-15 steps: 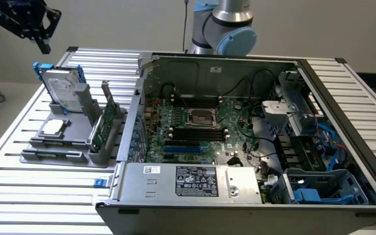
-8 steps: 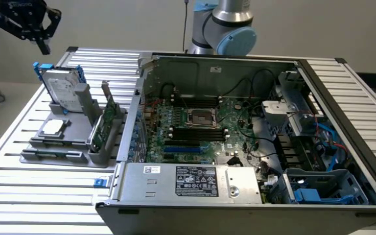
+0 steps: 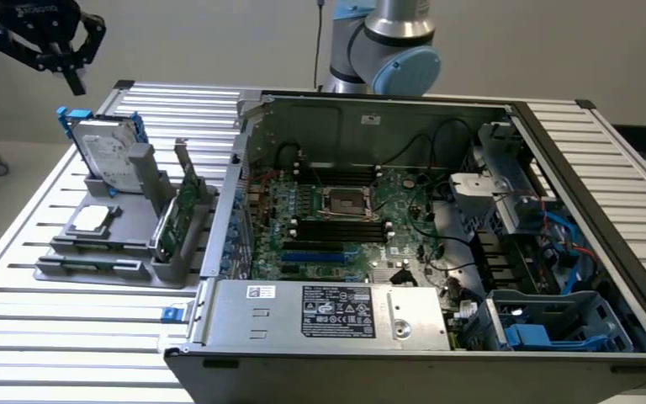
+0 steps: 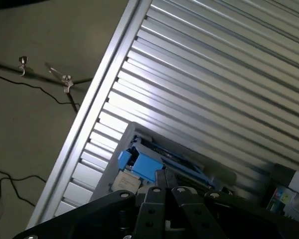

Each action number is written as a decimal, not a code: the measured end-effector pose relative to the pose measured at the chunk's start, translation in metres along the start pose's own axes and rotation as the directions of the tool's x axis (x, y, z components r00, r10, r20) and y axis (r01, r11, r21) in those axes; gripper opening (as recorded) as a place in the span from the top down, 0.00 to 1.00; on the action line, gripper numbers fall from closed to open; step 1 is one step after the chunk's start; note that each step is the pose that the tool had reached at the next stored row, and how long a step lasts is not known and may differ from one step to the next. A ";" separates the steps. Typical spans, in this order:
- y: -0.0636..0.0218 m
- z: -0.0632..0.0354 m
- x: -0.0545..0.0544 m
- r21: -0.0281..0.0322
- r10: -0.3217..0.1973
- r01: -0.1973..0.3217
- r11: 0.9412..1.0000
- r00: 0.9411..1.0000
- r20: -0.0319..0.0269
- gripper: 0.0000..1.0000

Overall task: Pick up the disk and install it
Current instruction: 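Pick up the disk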

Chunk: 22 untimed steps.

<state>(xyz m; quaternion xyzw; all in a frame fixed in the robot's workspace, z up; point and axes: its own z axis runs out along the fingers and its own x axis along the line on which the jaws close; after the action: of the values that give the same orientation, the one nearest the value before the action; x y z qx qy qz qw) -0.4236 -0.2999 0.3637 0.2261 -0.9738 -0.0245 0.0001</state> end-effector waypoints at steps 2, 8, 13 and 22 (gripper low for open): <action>0.0000 0.0003 0.000 0.000 -0.035 0.035 0.999 0.999 -0.002 0.89; 0.0000 0.0011 0.000 0.001 -0.144 0.144 0.990 0.990 -0.009 0.89; 0.0000 0.0019 0.000 0.002 -0.233 0.233 0.972 0.972 -0.015 0.89; 0.0000 0.0036 0.000 0.002 -0.388 0.388 0.921 0.921 -0.026 0.89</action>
<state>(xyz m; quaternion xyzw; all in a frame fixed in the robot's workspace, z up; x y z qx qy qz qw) -0.4237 -0.2997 0.3602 0.4149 -0.9097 -0.0177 0.0065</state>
